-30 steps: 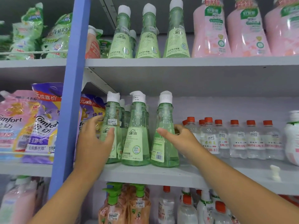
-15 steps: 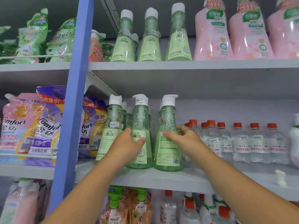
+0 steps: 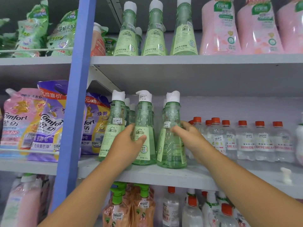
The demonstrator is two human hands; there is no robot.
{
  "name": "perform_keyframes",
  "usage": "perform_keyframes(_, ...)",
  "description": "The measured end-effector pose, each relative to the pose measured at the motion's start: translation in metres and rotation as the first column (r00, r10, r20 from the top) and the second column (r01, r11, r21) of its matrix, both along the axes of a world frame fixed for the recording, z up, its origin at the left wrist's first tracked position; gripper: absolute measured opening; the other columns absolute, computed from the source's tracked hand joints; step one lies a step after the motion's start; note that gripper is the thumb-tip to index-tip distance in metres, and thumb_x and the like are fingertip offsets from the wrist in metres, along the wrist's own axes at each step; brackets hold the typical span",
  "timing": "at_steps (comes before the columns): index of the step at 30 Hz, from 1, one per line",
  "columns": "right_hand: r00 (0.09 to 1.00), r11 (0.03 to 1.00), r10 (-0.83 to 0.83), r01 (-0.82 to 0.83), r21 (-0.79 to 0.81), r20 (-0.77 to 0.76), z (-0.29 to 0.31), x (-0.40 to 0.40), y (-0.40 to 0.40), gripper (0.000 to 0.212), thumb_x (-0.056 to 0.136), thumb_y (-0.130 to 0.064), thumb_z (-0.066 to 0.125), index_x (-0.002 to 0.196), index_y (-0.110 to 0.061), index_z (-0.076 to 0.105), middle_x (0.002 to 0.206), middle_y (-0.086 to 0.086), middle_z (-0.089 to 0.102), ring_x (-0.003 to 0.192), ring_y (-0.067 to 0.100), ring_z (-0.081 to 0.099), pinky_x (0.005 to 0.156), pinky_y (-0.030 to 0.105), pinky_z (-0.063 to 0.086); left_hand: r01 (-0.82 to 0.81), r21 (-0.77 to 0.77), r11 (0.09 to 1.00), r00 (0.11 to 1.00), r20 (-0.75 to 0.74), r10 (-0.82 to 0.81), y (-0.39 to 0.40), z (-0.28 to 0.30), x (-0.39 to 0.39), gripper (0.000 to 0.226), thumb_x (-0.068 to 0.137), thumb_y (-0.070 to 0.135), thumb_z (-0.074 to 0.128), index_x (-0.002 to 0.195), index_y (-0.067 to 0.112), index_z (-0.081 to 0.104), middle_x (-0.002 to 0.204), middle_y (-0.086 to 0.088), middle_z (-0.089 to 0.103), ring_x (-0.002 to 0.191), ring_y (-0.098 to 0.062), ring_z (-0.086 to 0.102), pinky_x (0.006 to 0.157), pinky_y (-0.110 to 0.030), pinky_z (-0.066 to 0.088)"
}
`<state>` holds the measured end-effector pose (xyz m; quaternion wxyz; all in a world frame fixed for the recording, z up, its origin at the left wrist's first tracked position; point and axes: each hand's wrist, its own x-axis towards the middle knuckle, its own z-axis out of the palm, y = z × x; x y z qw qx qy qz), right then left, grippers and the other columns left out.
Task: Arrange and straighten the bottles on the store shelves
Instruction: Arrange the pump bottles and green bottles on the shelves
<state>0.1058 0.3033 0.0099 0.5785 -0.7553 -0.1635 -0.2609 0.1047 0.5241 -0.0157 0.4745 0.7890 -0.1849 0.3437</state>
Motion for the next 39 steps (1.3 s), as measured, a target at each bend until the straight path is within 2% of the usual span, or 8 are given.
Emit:
perform_keyframes(5,0.996,0.997,-0.076,0.076,-0.006,0.056,0.001,-0.001,-0.004,0.063,0.075,-0.056,0.083,0.127,-0.028,0.059,0.115,-0.006,0.068,0.096,0.009,0.07,0.071,0.023,0.053,-0.059,-0.33,0.942,0.936,0.311,0.167,0.042,0.005,0.003,0.034,0.099,0.027,0.066,0.133,0.029,0.062,0.131,0.016,0.062,0.121,-0.005,0.059,0.106,-0.033,0.049)
perform_keyframes(11,0.996,0.994,-0.083,0.085,-0.064,0.03,-0.002,-0.001,0.001,0.044,0.087,-0.054,0.072,0.124,-0.035,0.06,0.116,-0.012,0.068,0.098,0.005,0.066,0.071,0.024,0.049,-0.124,-0.302,0.945,0.978,-0.197,0.066,0.057,0.0,0.022,0.053,0.095,0.054,0.065,0.14,0.027,0.053,0.123,0.007,0.063,0.102,-0.019,0.06,0.082,-0.034,0.047)
perform_keyframes(15,0.994,0.99,-0.103,0.107,-0.091,0.038,-0.003,-0.002,-0.005,0.045,0.075,-0.057,0.083,0.109,-0.036,0.064,0.107,-0.015,0.07,0.079,0.0,0.071,0.06,0.017,0.051,-0.035,-0.336,0.941,0.971,-0.234,-0.047,0.064,-0.002,0.03,0.057,0.09,0.048,0.075,0.139,0.029,0.055,0.097,0.018,0.064,0.082,-0.006,0.066,0.054,-0.022,0.046)
perform_keyframes(19,0.998,0.996,-0.062,0.062,-0.069,-0.009,-0.001,0.002,-0.009,0.035,0.087,-0.036,0.079,0.118,-0.032,0.064,0.12,-0.002,0.071,0.093,0.011,0.075,0.087,0.036,0.059,0.003,-0.369,0.93,0.967,-0.235,-0.097,0.065,-0.003,0.034,0.063,0.088,0.043,0.079,0.143,0.027,0.053,0.099,0.017,0.066,0.081,-0.006,0.068,0.049,-0.021,0.049)
perform_keyframes(21,0.998,0.994,-0.057,0.055,-0.092,-0.012,-0.003,0.001,-0.008,0.027,0.088,-0.038,0.076,0.111,-0.038,0.062,0.12,-0.005,0.072,0.085,0.005,0.076,0.078,0.029,0.059,0.019,-0.376,0.926,0.969,-0.223,-0.11,0.066,-0.004,0.034,0.063,0.089,0.042,0.078,0.144,0.026,0.052,0.099,0.017,0.066,0.08,-0.005,0.068,0.044,-0.017,0.049)
perform_keyframes(26,0.991,0.969,-0.096,0.073,-0.237,-0.088,-0.012,-0.005,-0.009,0.073,0.062,-0.061,0.088,0.124,-0.038,0.056,0.111,-0.016,0.072,0.095,0.006,0.072,0.077,0.03,0.057,0.017,-0.363,0.931,0.969,-0.225,-0.106,0.067,-0.005,0.033,0.061,0.088,0.034,0.081,0.142,0.026,0.054,0.099,0.016,0.068,0.083,-0.007,0.069,0.053,-0.021,0.049)
perform_keyframes(30,0.99,0.963,-0.084,0.05,-0.266,-0.115,-0.013,-0.005,-0.009,0.057,0.071,-0.052,0.088,0.118,-0.038,0.06,0.109,-0.014,0.077,0.098,0.008,0.074,0.094,0.041,0.058,0.005,-0.303,0.953,0.976,-0.208,-0.071,0.066,-0.007,0.033,0.062,0.088,0.032,0.081,0.142,0.027,0.052,0.096,0.021,0.064,0.081,-0.002,0.066,0.052,-0.018,0.045)
perform_keyframes(39,0.984,0.951,-0.119,0.075,-0.301,-0.13,-0.018,-0.014,-0.002,0.054,0.068,-0.057,0.087,0.11,-0.043,0.056,0.107,-0.016,0.074,0.095,0.005,0.073,0.085,0.032,0.059,0.001,-0.309,0.951,0.982,-0.177,-0.059,0.065,-0.009,0.031,0.045,0.085,0.032,0.084,0.12,0.034,0.055,0.099,0.018,0.067,0.084,-0.005,0.067,0.059,-0.023,0.046)
